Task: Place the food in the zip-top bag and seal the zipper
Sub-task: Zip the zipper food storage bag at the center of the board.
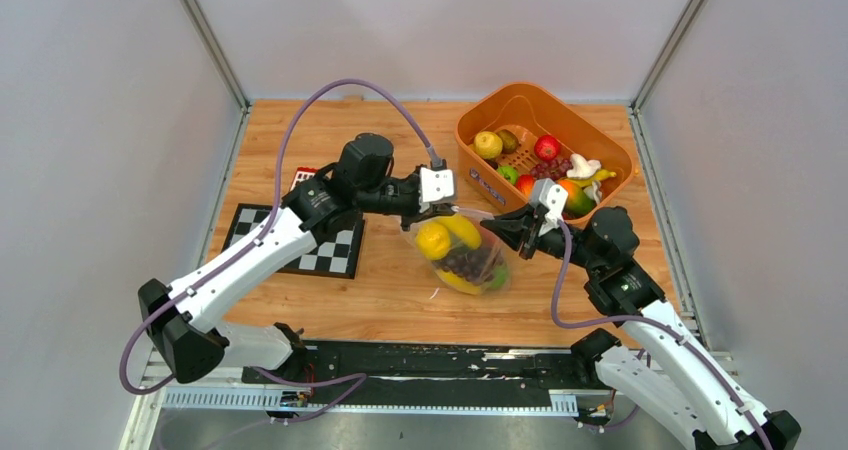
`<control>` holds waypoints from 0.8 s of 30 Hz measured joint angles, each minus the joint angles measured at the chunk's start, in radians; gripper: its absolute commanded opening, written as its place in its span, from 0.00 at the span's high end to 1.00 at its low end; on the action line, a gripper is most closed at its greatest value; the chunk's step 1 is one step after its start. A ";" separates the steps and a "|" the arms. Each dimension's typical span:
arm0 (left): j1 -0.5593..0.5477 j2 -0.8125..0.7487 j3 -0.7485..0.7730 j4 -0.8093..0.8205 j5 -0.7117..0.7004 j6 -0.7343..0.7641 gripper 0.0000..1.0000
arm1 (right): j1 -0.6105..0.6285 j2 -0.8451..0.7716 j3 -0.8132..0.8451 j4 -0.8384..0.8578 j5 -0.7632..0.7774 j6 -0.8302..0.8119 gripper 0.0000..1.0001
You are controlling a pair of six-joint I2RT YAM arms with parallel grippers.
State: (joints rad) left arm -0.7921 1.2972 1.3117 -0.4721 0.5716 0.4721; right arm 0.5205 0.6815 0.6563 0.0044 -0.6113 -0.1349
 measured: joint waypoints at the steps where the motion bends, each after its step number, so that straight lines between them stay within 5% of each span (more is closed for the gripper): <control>1: 0.007 -0.010 -0.008 -0.004 -0.008 0.001 1.00 | 0.000 -0.003 -0.003 0.003 0.001 0.000 1.00; 16: 0.078 -0.118 -0.096 -0.031 -0.083 0.003 1.00 | 0.000 -0.031 -0.022 0.026 0.008 0.004 0.99; 18: 0.080 -0.120 -0.096 -0.030 -0.075 -0.006 1.00 | 0.000 -0.029 -0.022 0.030 -0.005 0.003 0.90; 22: 0.095 -0.119 -0.095 -0.027 -0.066 -0.026 1.00 | 0.000 0.017 0.015 0.031 -0.058 -0.011 0.53; 24: 0.102 -0.117 -0.092 -0.029 -0.060 -0.032 1.00 | 0.000 0.045 0.044 0.027 -0.075 -0.016 0.48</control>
State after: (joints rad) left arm -0.6903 1.1801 1.2198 -0.5007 0.5117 0.4404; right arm 0.5201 0.7265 0.7006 0.0315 -0.6861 -0.1513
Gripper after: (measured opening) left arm 0.019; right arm 0.424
